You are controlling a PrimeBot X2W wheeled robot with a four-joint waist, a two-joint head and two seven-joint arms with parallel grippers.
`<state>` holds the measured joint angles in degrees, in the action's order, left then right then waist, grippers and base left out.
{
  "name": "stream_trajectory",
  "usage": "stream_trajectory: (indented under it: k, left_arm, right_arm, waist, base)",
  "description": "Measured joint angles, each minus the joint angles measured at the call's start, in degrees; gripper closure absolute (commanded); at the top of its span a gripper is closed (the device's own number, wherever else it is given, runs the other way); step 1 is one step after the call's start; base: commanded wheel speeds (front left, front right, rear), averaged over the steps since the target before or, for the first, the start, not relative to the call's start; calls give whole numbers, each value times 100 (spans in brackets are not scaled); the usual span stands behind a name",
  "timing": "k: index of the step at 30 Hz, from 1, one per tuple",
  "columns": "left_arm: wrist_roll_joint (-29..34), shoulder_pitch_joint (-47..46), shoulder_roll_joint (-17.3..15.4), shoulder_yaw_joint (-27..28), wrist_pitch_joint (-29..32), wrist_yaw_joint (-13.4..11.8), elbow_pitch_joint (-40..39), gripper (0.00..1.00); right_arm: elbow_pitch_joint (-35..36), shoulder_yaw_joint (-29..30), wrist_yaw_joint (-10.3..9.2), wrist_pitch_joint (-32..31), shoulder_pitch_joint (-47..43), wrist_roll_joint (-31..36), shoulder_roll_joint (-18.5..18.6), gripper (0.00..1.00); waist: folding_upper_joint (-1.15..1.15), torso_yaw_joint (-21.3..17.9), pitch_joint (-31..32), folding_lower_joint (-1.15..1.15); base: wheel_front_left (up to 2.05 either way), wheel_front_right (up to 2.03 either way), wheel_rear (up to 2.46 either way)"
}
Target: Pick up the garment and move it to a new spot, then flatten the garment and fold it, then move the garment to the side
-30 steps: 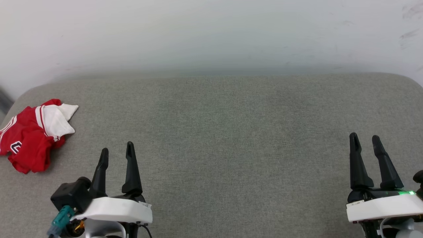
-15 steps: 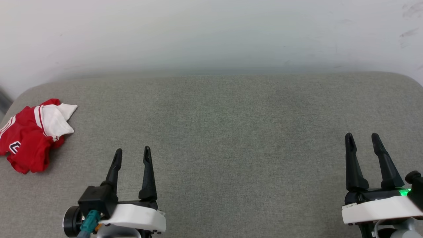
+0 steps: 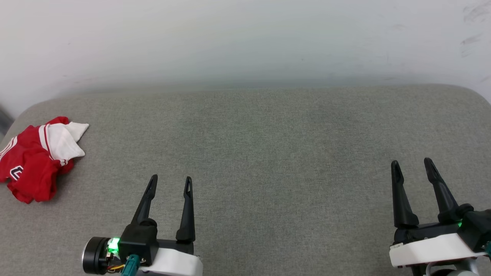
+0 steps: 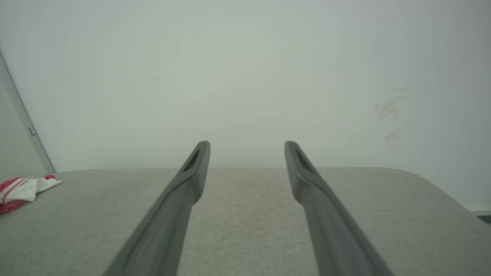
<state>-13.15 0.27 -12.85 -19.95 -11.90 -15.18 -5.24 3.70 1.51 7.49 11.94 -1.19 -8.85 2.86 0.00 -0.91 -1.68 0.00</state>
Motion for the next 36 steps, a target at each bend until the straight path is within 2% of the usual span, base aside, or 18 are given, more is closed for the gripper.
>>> stream_trajectory:
  k: [4, 6, 10, 16, 19, 26, 29, 36]
  left_arm:
    - [-12, 26, 131, 81, -78, 143, -33, 0]
    - [-113, 74, 270, 268, -99, 316, -62, 0]
    - [-121, 175, 514, 676, -143, 783, -81, 0]
    - [-37, 346, 838, 1284, -205, 1641, 103, 0]
    - [112, 359, 940, 1467, -242, 1907, 122, 0]
    - [200, 425, 987, 1475, -309, 2172, 478, 0]
    - [27, 464, 989, 1381, -315, 2210, 876, 0]
    - [-23, 407, 993, 1408, -315, 2250, 973, 0]
  right_arm:
    - [83, -32, 1, 74, -7, 325, 0, 0]
    - [104, -21, 1, 99, -9, 252, 0, 0]
    - [57, 34, 1, 141, -30, -27, 1, 0]
    - [-25, -22, 1, 214, -89, 54, 1, 0]
    - [-41, -48, 1, 224, -92, 137, 2, 0]
    - [-54, -83, 1, 301, -113, 355, 2, 0]
    - [-98, -56, 1, 314, -119, 312, 2, 0]
    - [-176, -46, 1, 315, -125, 196, 2, 0]
  waist:
    - [0, 3, -20, 0]
    - [0, 7, -34, 0]
    - [0, 21, -64, 0]
    - [0, 25, -88, 0]
    - [0, 25, -99, 0]
    - [0, 14, -102, 0]
    - [0, 9, -75, 0]
    - [0, 0, -63, 0]
  base:
    - [0, 0, 0]
    - [0, 0, 0]
    - [0, 0, 0]
    - [0, 0, 0]
    - [0, 0, 0]
    - [0, 0, 0]
    - [0, 0, 0]
    - [0, 0, 0]
